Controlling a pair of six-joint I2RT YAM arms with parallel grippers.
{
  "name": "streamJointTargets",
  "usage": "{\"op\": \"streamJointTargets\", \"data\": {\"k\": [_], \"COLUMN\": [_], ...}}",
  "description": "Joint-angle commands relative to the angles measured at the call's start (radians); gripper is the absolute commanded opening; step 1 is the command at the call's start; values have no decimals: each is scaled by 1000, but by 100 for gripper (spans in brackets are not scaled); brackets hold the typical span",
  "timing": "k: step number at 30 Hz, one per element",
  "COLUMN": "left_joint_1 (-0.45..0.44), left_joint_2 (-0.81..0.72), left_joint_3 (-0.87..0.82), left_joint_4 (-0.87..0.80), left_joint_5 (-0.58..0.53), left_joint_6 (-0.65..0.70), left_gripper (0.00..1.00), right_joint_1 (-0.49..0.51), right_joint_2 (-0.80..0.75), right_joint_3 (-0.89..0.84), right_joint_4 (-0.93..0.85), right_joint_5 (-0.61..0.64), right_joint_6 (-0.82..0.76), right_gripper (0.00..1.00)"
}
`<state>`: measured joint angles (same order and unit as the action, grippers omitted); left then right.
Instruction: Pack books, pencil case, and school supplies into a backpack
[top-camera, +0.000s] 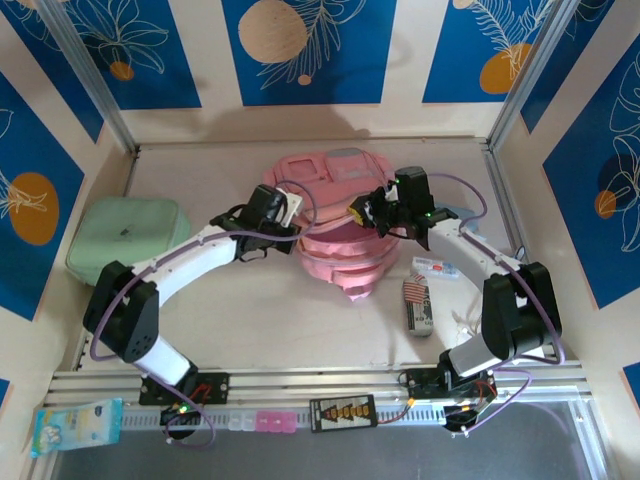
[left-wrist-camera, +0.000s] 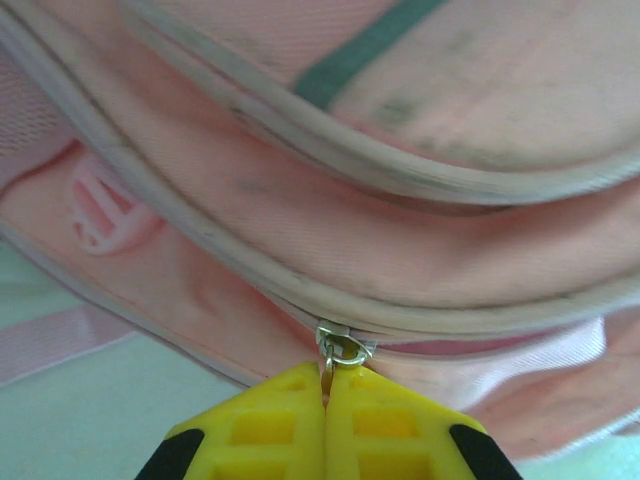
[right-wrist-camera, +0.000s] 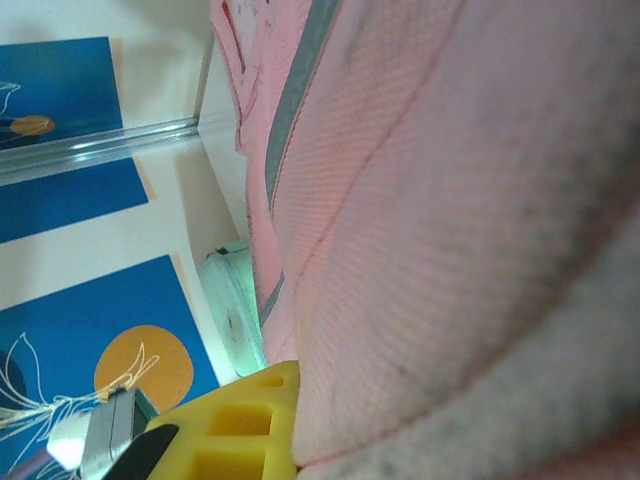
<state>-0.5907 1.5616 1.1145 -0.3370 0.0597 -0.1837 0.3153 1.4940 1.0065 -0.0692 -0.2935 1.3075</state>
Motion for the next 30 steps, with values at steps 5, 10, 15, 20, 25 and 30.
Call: {"op": "streamJointTargets", "data": {"k": [5, 10, 15, 20, 25, 30], "left_joint_1": [101, 144, 192, 221, 247, 253], "left_joint_2": [85, 123, 135, 81, -51, -186], "left_joint_3": [52, 79, 76, 27, -42, -90], "left_joint_4": [27, 54, 58, 40, -19, -40], "left_joint_5": [-1, 10, 28, 38, -12, -122], "left_joint_6": [55, 58, 23, 3, -28, -47], "left_gripper": [0, 0, 0, 8, 45, 77], "right_joint_1": [-22, -22, -17, 9, 60, 89], "right_joint_2": [-48, -13, 56, 140, 266, 309], "right_joint_3": [76, 112, 151, 202, 311, 365], "right_joint_4": [6, -2, 8, 18, -30, -195], "right_joint_5": [-142, -192, -244, -260, -268, -174], "right_joint_6": [-79, -107, -134, -146, -201, -292], "right_gripper": [7, 7, 7, 7, 9, 40]}}
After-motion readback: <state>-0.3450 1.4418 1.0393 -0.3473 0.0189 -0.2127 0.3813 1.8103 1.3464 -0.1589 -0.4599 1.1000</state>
